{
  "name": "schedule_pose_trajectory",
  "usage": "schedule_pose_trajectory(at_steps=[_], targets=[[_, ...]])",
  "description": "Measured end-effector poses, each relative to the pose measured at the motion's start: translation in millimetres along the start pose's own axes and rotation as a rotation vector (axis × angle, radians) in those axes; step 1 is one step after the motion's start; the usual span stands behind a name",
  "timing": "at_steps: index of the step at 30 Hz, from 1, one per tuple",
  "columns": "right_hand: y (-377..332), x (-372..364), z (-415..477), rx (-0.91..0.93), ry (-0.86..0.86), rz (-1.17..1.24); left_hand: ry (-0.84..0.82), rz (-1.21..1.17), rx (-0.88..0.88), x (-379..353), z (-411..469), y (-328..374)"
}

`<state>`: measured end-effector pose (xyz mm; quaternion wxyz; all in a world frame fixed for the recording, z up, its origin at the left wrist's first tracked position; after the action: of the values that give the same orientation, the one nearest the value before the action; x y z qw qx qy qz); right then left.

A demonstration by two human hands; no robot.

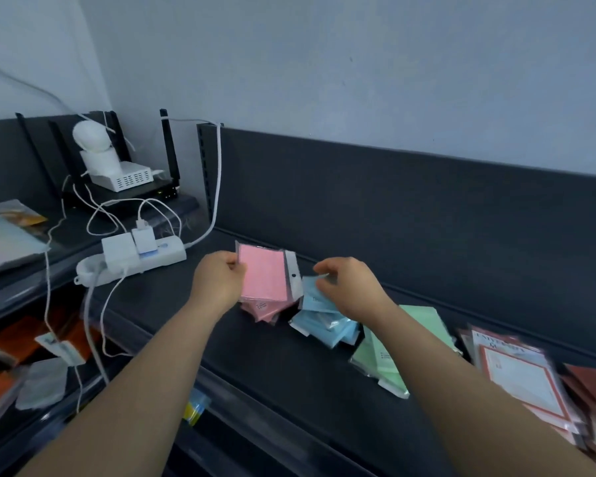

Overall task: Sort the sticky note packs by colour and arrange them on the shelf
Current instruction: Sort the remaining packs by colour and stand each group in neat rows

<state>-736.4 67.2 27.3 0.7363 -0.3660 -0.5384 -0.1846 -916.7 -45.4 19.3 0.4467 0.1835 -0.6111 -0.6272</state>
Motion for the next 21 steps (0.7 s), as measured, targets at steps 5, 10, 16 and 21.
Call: schedule_pose_trajectory(at_steps=[5, 10, 16, 21], targets=[[0, -3, 3, 0.028, 0.026, -0.048, -0.099, 0.196, -0.041, -10, 13, -14], [3, -2, -1, 0.052, 0.054, -0.087, -0.105, 0.279, -0.084, -15, 11, -18], [6, 6, -10, 0.076, 0.124, -0.171, -0.086, 0.391, -0.31, -13, -12, 10], [18, 28, -33, 0.05, 0.226, -0.25, -0.122, 0.374, -0.511, -24, -43, 40]])
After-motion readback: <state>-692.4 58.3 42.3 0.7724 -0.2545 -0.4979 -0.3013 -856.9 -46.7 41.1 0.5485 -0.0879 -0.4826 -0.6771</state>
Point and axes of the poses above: each hand's wrist, its own z-axis towards the middle knuckle, its own x-axis out of the back of the hand, y = z × x, the point moved 4 cm from there along z, towards the middle knuckle, and after that the axes turned 15 degrees about -z, right-handed, at the moved point
